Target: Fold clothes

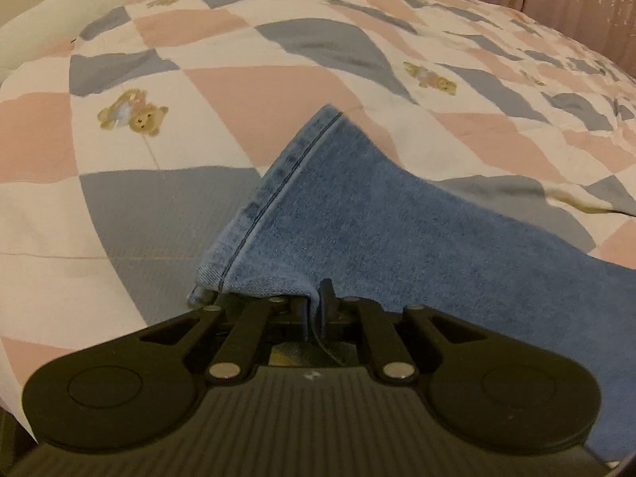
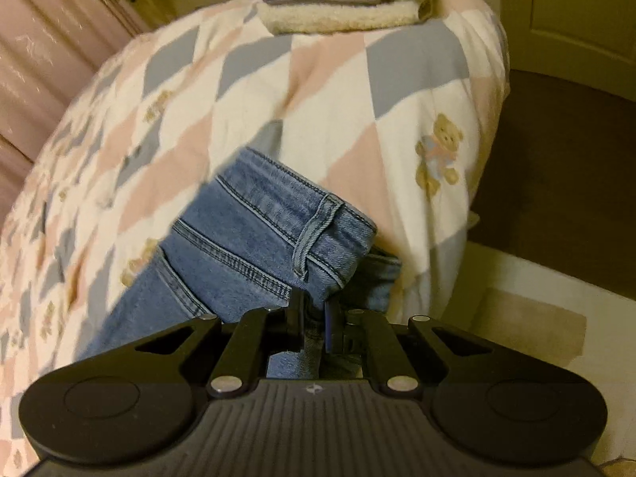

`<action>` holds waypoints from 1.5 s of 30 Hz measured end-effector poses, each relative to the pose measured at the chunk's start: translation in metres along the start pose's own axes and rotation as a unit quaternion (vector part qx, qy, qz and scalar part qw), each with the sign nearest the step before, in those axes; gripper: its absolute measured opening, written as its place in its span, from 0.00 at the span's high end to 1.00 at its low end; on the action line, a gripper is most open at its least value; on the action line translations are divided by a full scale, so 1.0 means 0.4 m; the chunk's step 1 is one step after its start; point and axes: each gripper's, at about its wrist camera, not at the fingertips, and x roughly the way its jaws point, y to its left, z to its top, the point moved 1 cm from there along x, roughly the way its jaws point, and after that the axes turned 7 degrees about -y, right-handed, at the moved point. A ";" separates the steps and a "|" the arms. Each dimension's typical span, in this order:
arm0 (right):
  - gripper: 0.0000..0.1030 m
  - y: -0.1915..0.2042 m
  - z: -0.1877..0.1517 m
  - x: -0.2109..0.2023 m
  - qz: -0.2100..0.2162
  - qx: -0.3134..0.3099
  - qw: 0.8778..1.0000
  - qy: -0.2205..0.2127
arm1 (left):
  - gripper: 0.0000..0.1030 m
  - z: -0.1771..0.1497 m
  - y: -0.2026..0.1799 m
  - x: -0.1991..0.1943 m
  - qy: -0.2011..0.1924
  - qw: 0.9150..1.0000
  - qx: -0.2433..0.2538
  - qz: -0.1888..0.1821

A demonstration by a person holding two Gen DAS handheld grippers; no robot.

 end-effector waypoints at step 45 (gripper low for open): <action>0.67 -0.025 0.005 -0.041 -0.002 -0.041 0.999 -0.001 | 0.64 -0.119 -0.632 -0.199 0.048 0.960 0.250 -0.116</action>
